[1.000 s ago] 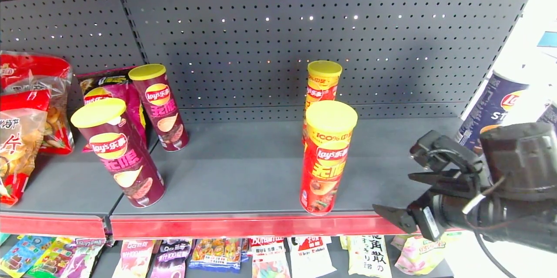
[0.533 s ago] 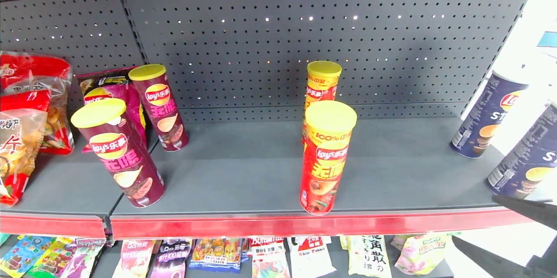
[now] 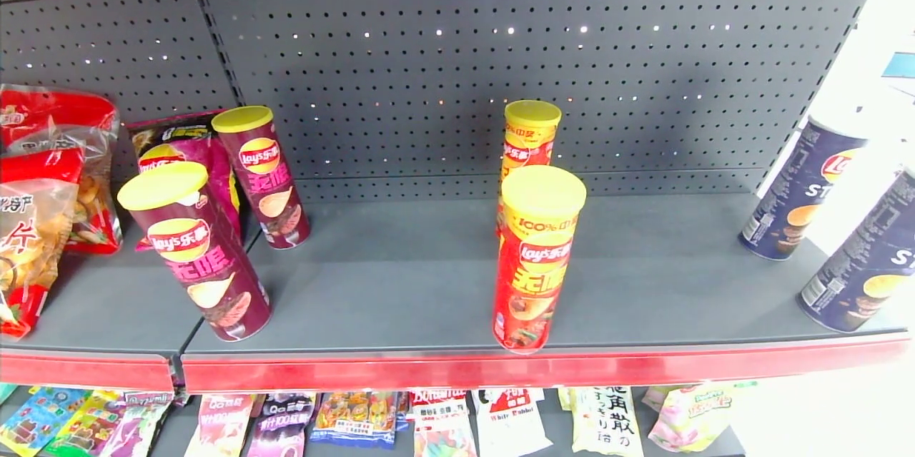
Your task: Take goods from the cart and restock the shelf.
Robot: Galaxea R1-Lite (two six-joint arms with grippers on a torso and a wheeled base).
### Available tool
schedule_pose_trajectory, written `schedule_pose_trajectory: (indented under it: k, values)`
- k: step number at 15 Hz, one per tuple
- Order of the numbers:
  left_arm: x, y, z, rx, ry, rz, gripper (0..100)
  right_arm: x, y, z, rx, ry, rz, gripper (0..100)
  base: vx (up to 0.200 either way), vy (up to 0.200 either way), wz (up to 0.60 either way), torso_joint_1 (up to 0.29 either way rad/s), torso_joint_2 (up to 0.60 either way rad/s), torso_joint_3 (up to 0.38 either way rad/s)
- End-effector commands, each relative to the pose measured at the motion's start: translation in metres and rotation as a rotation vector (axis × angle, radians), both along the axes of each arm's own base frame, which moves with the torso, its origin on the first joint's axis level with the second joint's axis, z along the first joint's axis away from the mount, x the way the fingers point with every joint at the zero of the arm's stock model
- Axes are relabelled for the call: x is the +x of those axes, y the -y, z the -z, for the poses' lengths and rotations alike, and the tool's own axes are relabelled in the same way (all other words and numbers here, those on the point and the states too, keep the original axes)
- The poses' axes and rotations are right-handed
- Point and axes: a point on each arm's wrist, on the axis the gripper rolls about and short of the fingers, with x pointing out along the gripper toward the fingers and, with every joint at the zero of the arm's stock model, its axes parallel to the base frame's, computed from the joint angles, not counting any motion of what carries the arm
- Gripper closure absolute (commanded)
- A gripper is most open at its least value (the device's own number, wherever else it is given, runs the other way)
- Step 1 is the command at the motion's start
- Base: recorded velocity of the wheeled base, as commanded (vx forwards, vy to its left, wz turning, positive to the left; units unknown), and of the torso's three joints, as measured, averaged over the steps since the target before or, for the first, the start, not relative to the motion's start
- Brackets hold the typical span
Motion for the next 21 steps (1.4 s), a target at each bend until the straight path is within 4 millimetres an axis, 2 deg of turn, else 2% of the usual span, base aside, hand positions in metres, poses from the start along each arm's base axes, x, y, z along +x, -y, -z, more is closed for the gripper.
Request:
schedule_pose_trajectory:
  k: [1, 4, 9, 12, 14, 21]
  values:
    - [0.0000, 0.0000, 0.0001, 0.000, -0.001, 0.000, 0, -0.0166, 0.0022, 0.0138, 0.038, 0.070, 0.046, 0, 0.000, 0.000, 0.00, 0.000, 0.00, 0.000]
    - [0.0000, 0.0000, 0.0001, 0.000, -0.001, 0.000, 0, -0.0161, 0.0058, 0.0201, 0.228, -0.004, 0.234, 0, 0.000, 0.000, 0.00, 0.000, 0.00, 0.000]
    - [0.0000, 0.0000, 0.0001, 0.000, -0.001, 0.000, 0, -0.0145, 0.0049, 0.0191, 0.157, -0.005, 0.230, 0, 0.000, 0.000, 0.00, 0.000, 0.00, 0.000]
    - [0.0000, 0.0000, 0.0001, 0.000, -0.001, 0.000, 0, -0.0155, 0.0032, 0.0197, 0.150, 0.015, 0.330, 0, 0.000, 0.000, 0.00, 0.000, 0.00, 0.000]
    - [0.0000, 0.0000, 0.0001, 0.000, -0.001, 0.000, 0, -0.0230, 0.0036, 0.0222, 0.171, 0.107, 0.294, 0, 0.000, 0.000, 0.00, 0.000, 0.00, 0.000]
    - [0.0000, 0.0000, 0.0001, 0.000, -0.001, 0.000, 0, -0.0234, 0.0038, 0.0219, 0.174, 0.112, 0.296, 0, 0.000, 0.000, 0.00, 0.000, 0.00, 0.000]
